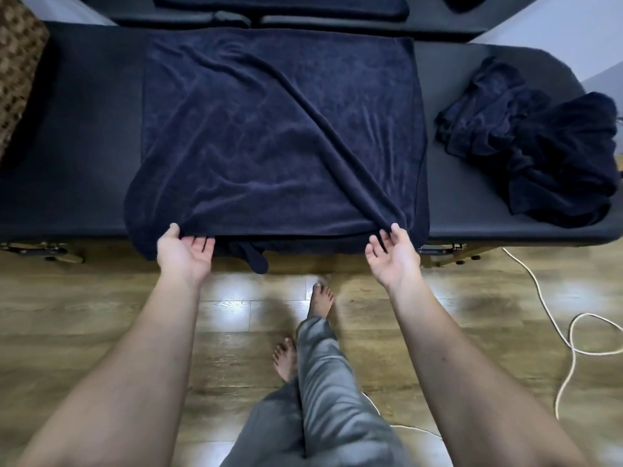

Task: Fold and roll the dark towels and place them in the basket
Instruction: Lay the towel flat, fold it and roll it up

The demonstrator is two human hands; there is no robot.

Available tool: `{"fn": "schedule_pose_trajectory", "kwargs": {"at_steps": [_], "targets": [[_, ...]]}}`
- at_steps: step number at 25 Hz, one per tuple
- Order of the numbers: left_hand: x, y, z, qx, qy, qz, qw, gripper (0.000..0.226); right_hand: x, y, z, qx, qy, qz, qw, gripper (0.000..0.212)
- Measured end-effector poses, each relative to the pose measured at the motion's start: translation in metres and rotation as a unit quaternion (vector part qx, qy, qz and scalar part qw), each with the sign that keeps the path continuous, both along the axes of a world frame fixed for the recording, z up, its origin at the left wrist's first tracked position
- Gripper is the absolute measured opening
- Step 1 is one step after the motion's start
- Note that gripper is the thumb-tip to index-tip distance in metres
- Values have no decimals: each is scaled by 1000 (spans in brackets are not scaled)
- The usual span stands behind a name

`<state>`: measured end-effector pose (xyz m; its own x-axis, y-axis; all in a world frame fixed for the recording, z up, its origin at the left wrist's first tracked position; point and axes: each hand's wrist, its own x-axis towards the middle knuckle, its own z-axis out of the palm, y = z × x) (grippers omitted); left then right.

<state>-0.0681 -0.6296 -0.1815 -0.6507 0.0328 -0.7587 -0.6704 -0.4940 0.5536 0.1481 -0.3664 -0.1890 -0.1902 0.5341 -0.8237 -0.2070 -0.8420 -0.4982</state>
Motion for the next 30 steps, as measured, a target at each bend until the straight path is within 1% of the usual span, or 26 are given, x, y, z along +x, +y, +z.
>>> {"fn": "schedule_pose_trajectory", "kwargs": {"at_steps": [2, 4, 5, 6, 8, 9, 11, 13, 15, 16, 17, 18, 19, 20, 21, 22, 23, 24, 25, 26, 27, 28, 30], "targets": [[4, 0, 14, 14, 16, 57, 998, 25, 7, 9, 9, 20, 30, -87, 996, 24], [16, 2, 22, 23, 25, 114, 993, 26, 15, 12, 16, 37, 87, -152, 984, 31], [22, 1, 19, 20, 16, 121, 992, 27, 16, 11, 17, 31, 104, -167, 980, 32], [31, -1, 15, 6, -8, 108, 994, 29, 18, 9, 13, 18, 102, -171, 980, 30], [45, -5, 4, -16, -61, 57, 996, 31, 24, 2, -2, -20, 62, -167, 984, 28], [49, -5, 1, -23, -73, 46, 996, 32, 27, 0, -9, -38, 41, -161, 985, 31], [54, -5, -2, -26, -60, 42, 997, 30, 30, 3, -18, -64, 9, -142, 988, 35], [57, -3, -3, -40, -43, 10, 998, 25, 34, 6, -22, -89, 11, -106, 990, 28], [61, -4, 0, -39, -36, -18, 998, 20, 39, 7, -23, -94, 3, -92, 991, 23], [61, -6, 1, -18, -21, -8, 1000, 16, 38, 11, -23, -84, -13, -113, 990, 30], [59, -10, 0, 6, -2, 16, 1000, 15, 40, 16, -23, -60, -52, -143, 986, 41], [58, -14, -1, 18, 15, 36, 999, 18, 42, 21, -23, -25, -89, -180, 979, 50], [58, -19, -7, 4, 17, 36, 999, 20, 46, 27, -22, -1, -118, -219, 969, 52], [59, -27, -16, -35, -3, 16, 999, 22, 52, 31, -20, 12, -143, -233, 962, 46], [62, -35, -27, -96, -36, -30, 994, 24, 60, 31, -18, 21, -175, -218, 960, 35], [66, -45, -39, -157, -73, -97, 980, 25, 69, 32, -23, 27, -223, -178, 958, 24], [69, -54, -53, -192, -108, -161, 962, 25, 75, 35, -29, 26, -226, -119, 967, 17], [70, -61, -64, -205, -133, -204, 948, 23, 78, 36, -38, 25, -235, -70, 969, 12], [66, -68, -74, -212, -140, -224, 941, 20, 78, 38, -44, 19, -223, -56, 973, 11], [61, -70, -82, -227, -126, -215, 941, 16, 76, 34, -43, 65, -247, -8, 967, 12], [53, -70, -89, -256, -100, -184, 944, 15, 72, 33, -43, 99, -265, 17, 959, 14], [45, -69, -90, -295, -67, -146, 942, 21, 67, 34, -45, 136, -279, 50, 949, 23], [28, -62, -79, -371, 18, -89, 924, 44, 57, 27, -43, 193, -269, 103, 938, 58]]}}
